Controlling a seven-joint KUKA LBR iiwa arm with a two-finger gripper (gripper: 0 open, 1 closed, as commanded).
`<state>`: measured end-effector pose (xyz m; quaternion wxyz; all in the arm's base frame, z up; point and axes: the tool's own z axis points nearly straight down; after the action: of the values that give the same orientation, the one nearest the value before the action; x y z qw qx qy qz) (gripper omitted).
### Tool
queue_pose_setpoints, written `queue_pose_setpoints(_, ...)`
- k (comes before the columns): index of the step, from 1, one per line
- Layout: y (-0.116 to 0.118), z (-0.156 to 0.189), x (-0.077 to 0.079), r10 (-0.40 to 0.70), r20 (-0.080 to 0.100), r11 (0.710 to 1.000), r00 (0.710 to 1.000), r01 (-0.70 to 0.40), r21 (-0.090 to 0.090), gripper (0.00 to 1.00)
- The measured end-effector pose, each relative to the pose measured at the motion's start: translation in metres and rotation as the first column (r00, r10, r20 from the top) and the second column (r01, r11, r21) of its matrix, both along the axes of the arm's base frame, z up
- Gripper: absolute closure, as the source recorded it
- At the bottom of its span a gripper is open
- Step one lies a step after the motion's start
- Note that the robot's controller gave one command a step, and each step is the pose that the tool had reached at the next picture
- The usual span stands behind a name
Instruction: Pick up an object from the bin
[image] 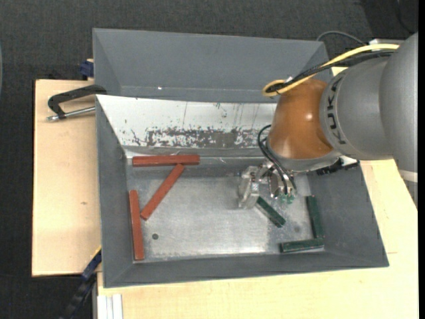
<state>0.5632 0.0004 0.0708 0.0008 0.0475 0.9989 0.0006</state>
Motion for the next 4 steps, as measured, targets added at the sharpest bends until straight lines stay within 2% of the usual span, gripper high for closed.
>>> queue_pose_setpoints(1, 0.0, 0.0, 0.0, 0.0, 0.0, 1.0, 1.0, 0.0, 0.0, 1.0)
queue_pose_setpoints(2, 0.007, 0.042, 0.005, -0.014, -0.005, 1.0, 1.0, 0.014, 0.0, 1.0)
queue_pose_setpoints(3, -0.012, 0.097, 0.011, 0.033, 0.001, 0.999, 0.999, -0.033, 0.001, 1.0)
queue_pose_setpoints(4, 0.004, 0.151, 0.005, 0.038, 0.002, 0.999, 0.999, -0.038, -0.005, 1.0)
